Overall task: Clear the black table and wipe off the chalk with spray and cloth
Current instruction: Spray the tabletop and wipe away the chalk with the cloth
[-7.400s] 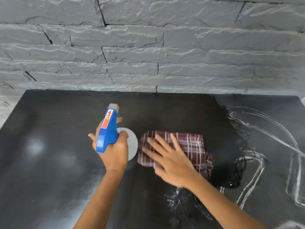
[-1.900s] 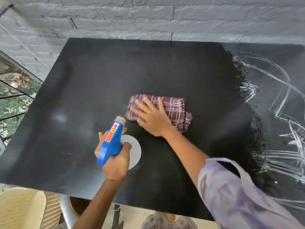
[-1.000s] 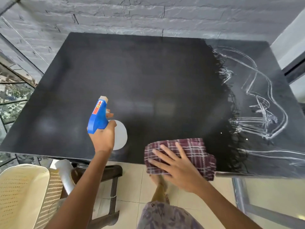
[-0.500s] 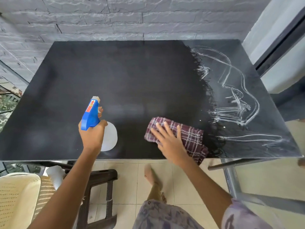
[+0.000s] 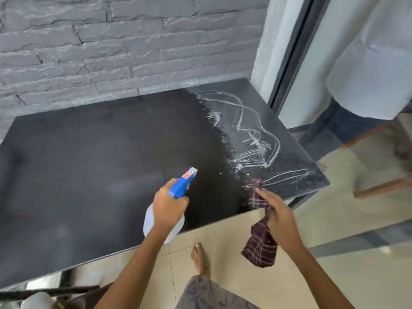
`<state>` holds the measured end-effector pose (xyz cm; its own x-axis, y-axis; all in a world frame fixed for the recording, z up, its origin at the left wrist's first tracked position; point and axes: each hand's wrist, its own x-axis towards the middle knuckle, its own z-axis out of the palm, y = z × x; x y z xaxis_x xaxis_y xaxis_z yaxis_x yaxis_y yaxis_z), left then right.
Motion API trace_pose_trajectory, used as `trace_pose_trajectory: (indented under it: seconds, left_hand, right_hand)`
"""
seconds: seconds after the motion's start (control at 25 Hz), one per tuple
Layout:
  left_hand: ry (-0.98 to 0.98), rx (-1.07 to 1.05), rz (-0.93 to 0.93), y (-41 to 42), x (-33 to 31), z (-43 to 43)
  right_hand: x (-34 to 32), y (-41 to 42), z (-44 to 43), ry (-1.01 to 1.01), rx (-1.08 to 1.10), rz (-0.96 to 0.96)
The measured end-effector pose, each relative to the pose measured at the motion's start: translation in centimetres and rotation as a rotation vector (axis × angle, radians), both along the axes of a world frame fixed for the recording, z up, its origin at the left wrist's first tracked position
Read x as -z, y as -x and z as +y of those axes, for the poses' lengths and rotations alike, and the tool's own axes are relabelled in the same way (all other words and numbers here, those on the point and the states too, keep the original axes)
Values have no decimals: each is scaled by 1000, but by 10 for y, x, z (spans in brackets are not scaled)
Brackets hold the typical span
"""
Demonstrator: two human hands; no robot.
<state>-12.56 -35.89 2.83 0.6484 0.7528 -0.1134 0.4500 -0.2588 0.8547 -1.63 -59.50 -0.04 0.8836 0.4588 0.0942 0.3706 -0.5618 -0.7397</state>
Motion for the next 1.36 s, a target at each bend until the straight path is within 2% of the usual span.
trace_pose_trajectory:
  seconds: [0.2, 0.36, 0.52, 0.76, 0.96, 1.36]
  left_hand:
    - [-158, 178, 239, -34, 5, -42]
    - [-232, 248, 330, -61, 13, -56]
    - [-267, 219, 386, -94, 21, -46]
    - [-258, -8, 319, -159, 25, -7]
    - [-264, -108, 360, -220, 17, 18]
    - [-141, -256, 299, -285, 11, 56]
  right_hand:
    - [-34, -26, -43, -175, 281, -44]
    - [-46, -48, -56, -183, 342, -79]
    - [-52, -82, -49, -210, 316, -71]
    - [-66, -156, -25, -217, 202, -77]
    - [-78, -212, -3, -230, 114, -92]
    - [-77, -281, 55, -182, -46, -70]
